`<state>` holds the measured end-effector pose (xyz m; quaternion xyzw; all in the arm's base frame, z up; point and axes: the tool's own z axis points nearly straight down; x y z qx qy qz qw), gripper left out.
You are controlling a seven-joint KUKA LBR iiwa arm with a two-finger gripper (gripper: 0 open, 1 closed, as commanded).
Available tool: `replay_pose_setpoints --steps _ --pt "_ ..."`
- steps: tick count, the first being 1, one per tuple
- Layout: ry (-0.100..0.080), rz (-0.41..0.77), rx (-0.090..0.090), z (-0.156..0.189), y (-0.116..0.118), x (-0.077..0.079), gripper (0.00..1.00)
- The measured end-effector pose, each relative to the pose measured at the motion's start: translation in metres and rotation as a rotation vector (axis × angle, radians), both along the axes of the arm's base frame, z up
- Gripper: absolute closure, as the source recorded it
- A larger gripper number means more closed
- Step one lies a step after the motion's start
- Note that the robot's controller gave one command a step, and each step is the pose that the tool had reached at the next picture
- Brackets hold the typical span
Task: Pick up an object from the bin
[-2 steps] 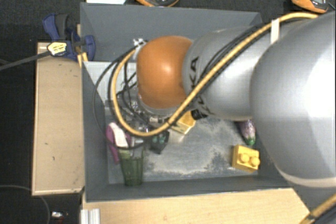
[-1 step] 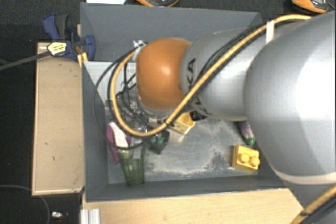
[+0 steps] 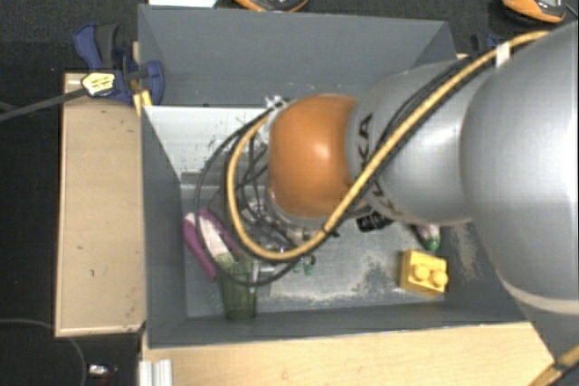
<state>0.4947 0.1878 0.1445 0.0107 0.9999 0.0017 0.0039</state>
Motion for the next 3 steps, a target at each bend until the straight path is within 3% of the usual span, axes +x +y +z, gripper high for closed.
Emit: replay_pose_setpoints --steps 1,2,3 --pt "-0.005 -0.088 0.010 -0.062 0.031 0.049 0.00" --pt "0.001 -0.056 0.002 0.049 -0.011 0.041 0.00" --pt "-0.002 -0.048 0.006 0.055 0.000 0.048 0.00"
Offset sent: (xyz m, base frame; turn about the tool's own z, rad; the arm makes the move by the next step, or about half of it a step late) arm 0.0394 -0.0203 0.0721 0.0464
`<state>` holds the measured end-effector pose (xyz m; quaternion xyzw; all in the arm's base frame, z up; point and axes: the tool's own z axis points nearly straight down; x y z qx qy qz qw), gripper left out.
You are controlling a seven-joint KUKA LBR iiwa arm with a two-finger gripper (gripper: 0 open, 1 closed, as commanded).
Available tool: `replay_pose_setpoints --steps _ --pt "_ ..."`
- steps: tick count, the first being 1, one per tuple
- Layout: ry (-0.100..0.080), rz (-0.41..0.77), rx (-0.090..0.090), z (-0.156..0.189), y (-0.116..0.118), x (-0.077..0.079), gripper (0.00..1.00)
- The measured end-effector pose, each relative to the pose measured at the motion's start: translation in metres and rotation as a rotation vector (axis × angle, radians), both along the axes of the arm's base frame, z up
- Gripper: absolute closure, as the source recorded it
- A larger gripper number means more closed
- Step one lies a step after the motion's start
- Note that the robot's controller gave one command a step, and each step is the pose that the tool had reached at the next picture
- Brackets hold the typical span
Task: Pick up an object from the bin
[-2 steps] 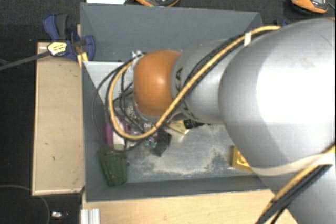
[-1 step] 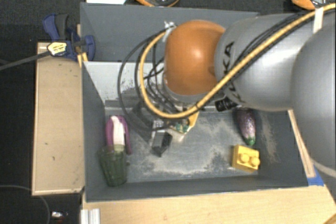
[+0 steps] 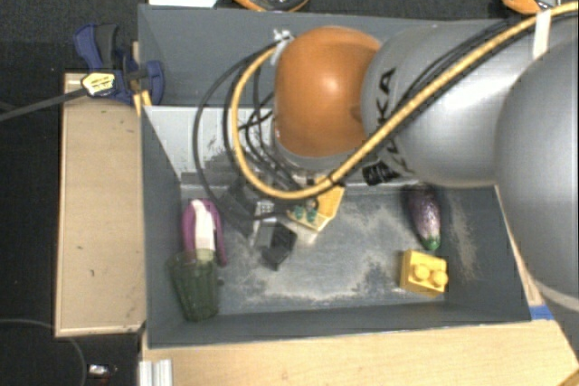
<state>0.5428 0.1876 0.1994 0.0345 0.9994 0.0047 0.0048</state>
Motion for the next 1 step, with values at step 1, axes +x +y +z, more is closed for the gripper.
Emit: replay_pose_setpoints --steps 1 --pt "-0.007 0.050 -0.005 -0.0063 -0.0422 -0.0064 0.00"
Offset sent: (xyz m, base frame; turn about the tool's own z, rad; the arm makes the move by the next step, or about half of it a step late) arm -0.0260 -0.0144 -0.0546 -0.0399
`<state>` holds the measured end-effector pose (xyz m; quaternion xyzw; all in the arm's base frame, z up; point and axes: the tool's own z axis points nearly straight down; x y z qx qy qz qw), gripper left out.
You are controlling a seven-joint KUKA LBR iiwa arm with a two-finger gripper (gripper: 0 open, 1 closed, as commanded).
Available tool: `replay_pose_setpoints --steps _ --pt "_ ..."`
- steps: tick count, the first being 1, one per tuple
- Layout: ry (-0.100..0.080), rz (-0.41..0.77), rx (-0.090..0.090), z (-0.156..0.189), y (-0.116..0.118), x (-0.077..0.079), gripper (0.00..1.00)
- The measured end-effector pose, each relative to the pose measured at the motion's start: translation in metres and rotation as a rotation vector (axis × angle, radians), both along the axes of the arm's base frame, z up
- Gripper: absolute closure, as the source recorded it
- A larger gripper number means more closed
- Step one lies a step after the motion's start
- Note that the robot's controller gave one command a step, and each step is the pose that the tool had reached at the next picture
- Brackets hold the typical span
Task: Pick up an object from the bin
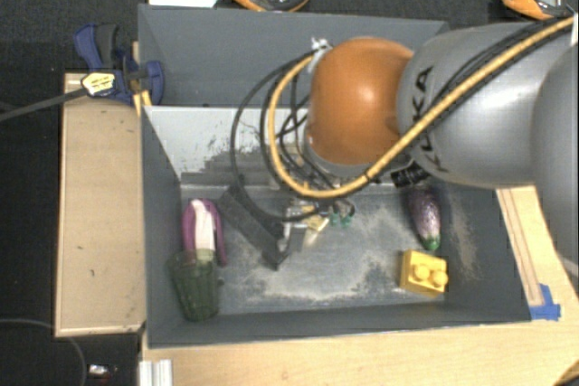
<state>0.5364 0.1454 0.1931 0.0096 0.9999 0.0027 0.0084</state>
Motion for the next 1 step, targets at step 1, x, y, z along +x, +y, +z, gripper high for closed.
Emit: replay_pose_setpoints --steps 1 --pt "0.009 -0.008 0.005 -0.0492 0.0285 -0.0202 0.00"
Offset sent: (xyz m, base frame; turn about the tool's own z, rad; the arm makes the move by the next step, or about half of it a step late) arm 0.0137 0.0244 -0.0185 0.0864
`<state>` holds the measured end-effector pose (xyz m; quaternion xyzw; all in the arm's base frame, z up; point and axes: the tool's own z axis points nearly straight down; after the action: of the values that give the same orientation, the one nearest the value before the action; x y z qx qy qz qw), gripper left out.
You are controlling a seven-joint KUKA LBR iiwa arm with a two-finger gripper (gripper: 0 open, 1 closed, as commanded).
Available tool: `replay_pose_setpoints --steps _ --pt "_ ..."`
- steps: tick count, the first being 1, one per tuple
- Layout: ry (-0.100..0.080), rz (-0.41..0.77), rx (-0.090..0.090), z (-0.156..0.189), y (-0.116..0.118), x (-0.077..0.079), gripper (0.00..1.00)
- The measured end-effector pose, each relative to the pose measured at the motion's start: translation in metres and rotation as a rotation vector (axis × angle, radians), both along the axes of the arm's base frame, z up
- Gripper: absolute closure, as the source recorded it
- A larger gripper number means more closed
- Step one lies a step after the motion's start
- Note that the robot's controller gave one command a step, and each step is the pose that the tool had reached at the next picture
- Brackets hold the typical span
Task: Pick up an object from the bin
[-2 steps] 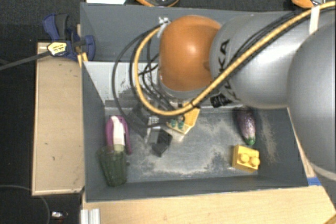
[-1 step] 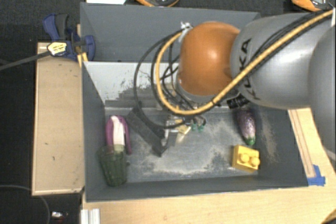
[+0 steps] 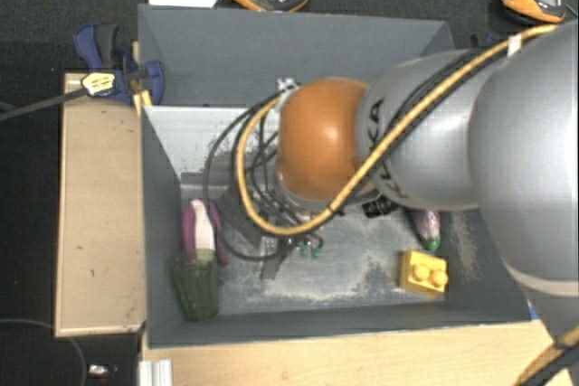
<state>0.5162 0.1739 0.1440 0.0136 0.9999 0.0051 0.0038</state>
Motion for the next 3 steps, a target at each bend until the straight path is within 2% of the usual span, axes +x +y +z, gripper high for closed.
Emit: replay_pose_setpoints --steps 1,2,3 --pt "-0.022 -0.077 0.002 0.033 -0.004 0.036 0.00" --pt "-0.011 -0.001 0.002 0.090 -0.011 0.018 0.00" --pt "-0.007 0.014 -0.004 0.017 -0.028 0.024 0.00"
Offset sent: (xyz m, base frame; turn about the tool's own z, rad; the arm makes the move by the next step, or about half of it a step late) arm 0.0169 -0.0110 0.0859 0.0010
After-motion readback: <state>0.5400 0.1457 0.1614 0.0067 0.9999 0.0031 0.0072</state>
